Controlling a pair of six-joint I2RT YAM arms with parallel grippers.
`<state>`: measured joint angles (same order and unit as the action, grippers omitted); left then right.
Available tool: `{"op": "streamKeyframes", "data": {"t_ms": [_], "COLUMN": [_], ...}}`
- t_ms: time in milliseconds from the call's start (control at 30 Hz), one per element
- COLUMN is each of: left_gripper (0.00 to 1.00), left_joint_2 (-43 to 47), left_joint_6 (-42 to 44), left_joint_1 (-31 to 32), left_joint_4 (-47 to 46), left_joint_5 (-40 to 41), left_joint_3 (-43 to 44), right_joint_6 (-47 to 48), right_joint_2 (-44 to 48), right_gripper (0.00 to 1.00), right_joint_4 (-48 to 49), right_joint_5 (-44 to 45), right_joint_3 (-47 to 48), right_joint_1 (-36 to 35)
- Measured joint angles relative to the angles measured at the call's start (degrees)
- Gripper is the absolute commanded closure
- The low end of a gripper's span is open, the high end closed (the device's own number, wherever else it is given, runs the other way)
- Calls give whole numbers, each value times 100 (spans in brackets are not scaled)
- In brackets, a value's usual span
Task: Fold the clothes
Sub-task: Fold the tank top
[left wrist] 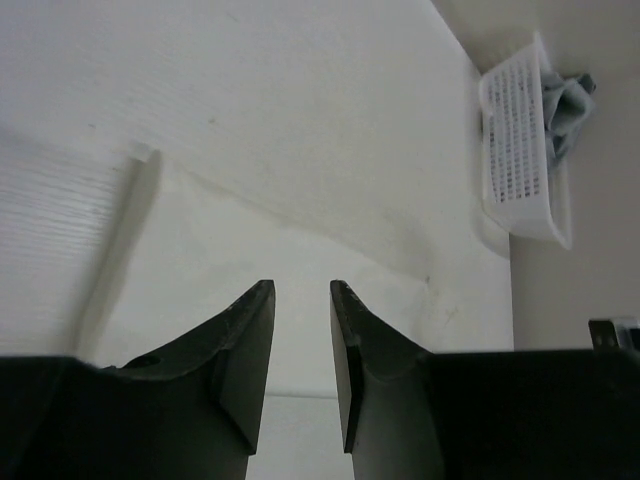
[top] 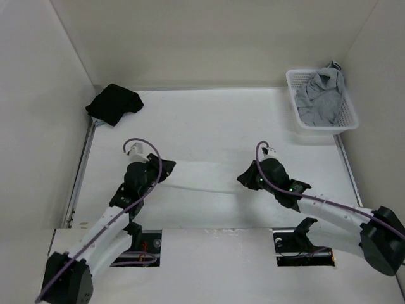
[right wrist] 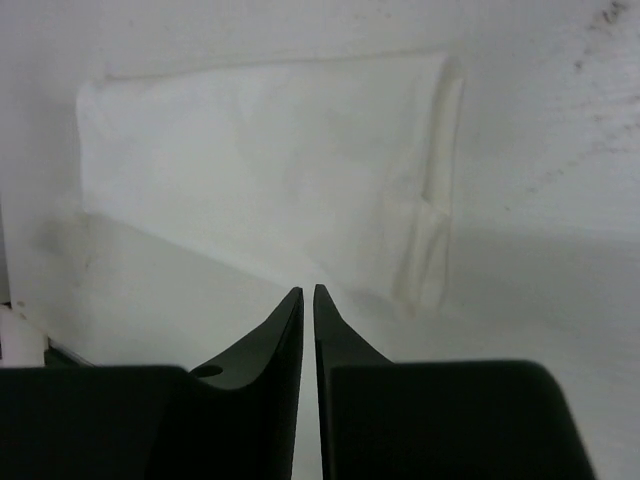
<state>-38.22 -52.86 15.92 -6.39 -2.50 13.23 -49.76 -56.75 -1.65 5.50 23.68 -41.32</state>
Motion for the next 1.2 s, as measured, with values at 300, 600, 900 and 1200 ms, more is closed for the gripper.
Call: {"op": "streamKeyframes", "data": {"t_ms": [300, 600, 900, 1200], "left_gripper": [74, 73, 71, 70], "left_joint_2": [-2712, -3099, -1860, -1751], "left_joint_6": [-31, -138, -136, -133], "left_joint_1": [699, 129, 125, 173], "left_joint_4": [-1700, -2494, -2323, -2107], "left_joint_5": [494, 376, 282, 199], "left_joint_3": [94, -334, -367, -240], "right_joint_6": [107, -299, -361, -409], "right_joint_2": [-1930, -1974, -461, -968], "right_gripper": [91, 59, 49, 54], "right_joint_4": [1563, 1978, 1478, 970], "right_joint_5": [-184, 70, 269, -127], "right_joint_3": [133, -258, -597, -577], "right_joint_1": [654, 726, 717, 719]}}
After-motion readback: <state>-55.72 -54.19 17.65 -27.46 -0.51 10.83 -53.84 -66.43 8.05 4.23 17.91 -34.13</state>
